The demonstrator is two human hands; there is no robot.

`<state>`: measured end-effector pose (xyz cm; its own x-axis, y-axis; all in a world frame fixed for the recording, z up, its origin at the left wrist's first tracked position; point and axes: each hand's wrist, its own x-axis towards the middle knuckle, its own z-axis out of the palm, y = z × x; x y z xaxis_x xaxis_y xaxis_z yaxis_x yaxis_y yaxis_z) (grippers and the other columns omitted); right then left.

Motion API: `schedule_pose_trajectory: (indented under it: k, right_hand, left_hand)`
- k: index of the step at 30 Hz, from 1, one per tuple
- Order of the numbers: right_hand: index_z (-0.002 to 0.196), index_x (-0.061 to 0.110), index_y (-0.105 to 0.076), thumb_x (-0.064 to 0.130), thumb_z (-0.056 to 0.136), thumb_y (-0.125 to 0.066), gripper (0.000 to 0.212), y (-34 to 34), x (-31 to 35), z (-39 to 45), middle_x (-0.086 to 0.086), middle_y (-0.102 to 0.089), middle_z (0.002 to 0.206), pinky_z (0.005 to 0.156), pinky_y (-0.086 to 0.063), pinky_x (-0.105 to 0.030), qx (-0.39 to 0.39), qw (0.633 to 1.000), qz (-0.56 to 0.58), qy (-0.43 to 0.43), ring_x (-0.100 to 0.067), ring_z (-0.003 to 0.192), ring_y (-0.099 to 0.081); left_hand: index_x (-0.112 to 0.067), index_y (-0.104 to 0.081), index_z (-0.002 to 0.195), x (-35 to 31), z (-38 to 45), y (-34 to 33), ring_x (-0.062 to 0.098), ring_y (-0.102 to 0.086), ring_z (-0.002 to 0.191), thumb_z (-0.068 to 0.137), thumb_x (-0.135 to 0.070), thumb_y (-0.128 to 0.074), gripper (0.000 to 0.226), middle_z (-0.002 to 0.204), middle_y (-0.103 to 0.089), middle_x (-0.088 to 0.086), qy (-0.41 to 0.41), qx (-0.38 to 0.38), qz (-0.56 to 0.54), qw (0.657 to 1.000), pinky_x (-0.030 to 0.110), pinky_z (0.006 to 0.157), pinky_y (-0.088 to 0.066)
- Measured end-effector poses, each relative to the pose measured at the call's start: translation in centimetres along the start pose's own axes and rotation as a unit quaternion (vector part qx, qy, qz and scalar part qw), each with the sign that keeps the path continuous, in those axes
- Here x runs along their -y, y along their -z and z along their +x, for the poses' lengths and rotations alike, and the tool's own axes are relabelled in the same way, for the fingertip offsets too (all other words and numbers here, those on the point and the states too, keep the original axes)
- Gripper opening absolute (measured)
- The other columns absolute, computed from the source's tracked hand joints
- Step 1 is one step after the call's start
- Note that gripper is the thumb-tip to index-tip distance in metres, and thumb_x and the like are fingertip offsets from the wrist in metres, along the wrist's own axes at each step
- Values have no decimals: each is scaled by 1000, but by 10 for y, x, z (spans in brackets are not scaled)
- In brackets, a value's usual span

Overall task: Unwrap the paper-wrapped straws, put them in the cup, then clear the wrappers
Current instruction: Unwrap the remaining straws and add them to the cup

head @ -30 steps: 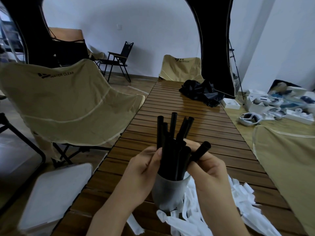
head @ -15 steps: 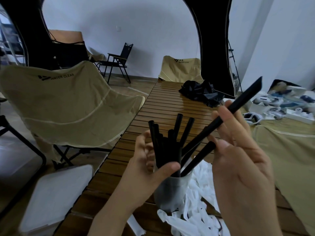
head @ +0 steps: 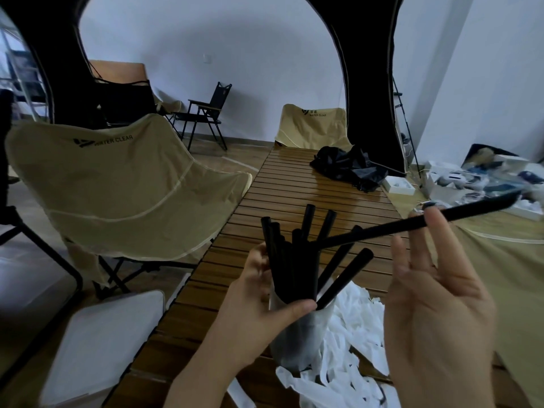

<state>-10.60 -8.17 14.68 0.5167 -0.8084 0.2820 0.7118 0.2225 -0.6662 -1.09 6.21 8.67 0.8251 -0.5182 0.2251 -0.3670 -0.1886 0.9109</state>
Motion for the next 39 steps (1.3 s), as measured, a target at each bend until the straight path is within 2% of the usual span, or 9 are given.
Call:
schedule_pose_trajectory:
  k: [5, 10, 15, 20, 26, 28, 31, 35, 39]
  right_hand:
    - [123, 14, -63, -28, 78, -37, 66, 1, -3, 0, 5, -70, 112, 92, -49, -20, -59, 992, 72, -87, -4, 114, -59]
    - [119, 13, -66, -26, 80, -38, 62, 2, -10, -1, 2, -68, 115, 90, -51, -21, -103, 979, 97, -144, -5, 110, -62]
    - [123, 15, -63, -25, 82, -39, 62, 3, -12, -2, 2, -66, 111, 91, -50, -21, -117, 977, 83, -157, -7, 110, -62]
    - [126, 18, -59, -28, 82, -33, 69, 10, -15, 4, -1, -62, 122, 85, -51, -16, -145, 971, 85, -170, -7, 106, -64]
    - [120, 15, -62, -20, 86, -40, 54, 19, -21, 3, -9, -66, 118, 83, -52, -18, -105, 972, 101, -187, -13, 107, -65]
    - [117, 14, -64, -11, 84, -52, 43, 21, -24, 1, -11, -69, 114, 90, -51, -22, -58, 981, 65, -175, -17, 109, -64]
    - [115, 7, -64, 2, 56, -75, 61, 22, -31, -2, -15, -71, 98, 81, -56, -25, -25, 987, -19, -157, -23, 96, -69]
    - [101, 11, -71, 20, 86, -63, 20, 14, -35, -9, -1, -58, 61, 66, -49, -24, -15, 983, -123, -137, -14, 66, -58]
    - [72, 8, -68, 27, 88, -62, 25, 7, -30, -10, 10, -50, 47, 56, -37, -14, 22, 965, -243, -98, 0, 46, -45]
  left_hand:
    - [-47, -27, 136, 0, 1, 0, -4, -55, 116, 56, -62, -75, 95, 125, -56, -28, -2, 3, -5, 1000, 37, 101, -48]
    - [-53, -10, 141, -2, 1, 2, -16, -52, 112, 57, -57, -78, 108, 112, -51, -48, 1, -7, -12, 1000, 18, 100, -42]
    - [-47, -15, 145, -1, 1, 2, -10, -48, 120, 53, -66, -72, 110, 124, -52, -34, -11, -10, -4, 1000, 26, 103, -45]
    - [-73, -13, 128, -1, 1, 1, -7, -48, 121, 62, -58, -78, 94, 125, -53, -32, -27, -5, -15, 999, 26, 99, -46]
    - [-46, -21, 143, 4, 2, 1, -1, -52, 120, 63, -53, -77, 97, 126, -56, -19, -37, -4, -19, 999, 33, 99, -48]
    - [-37, -25, 144, 5, 2, 1, 1, -52, 120, 64, -53, -78, 97, 127, -57, -17, -38, 1, -24, 999, 34, 99, -48]
    - [-33, -28, 142, 5, 3, 2, 5, -54, 119, 63, -56, -79, 96, 123, -58, -17, -39, 6, -23, 999, 39, 98, -49]
    - [-38, -33, 135, 3, 3, 2, 3, -57, 112, 63, -51, -80, 86, 113, -60, -21, -39, 7, -21, 999, 37, 97, -50]
    - [-35, -34, 134, 2, 4, 2, 2, -59, 110, 61, -49, -83, 90, 112, -61, -21, -31, 12, -29, 999, 38, 98, -50]
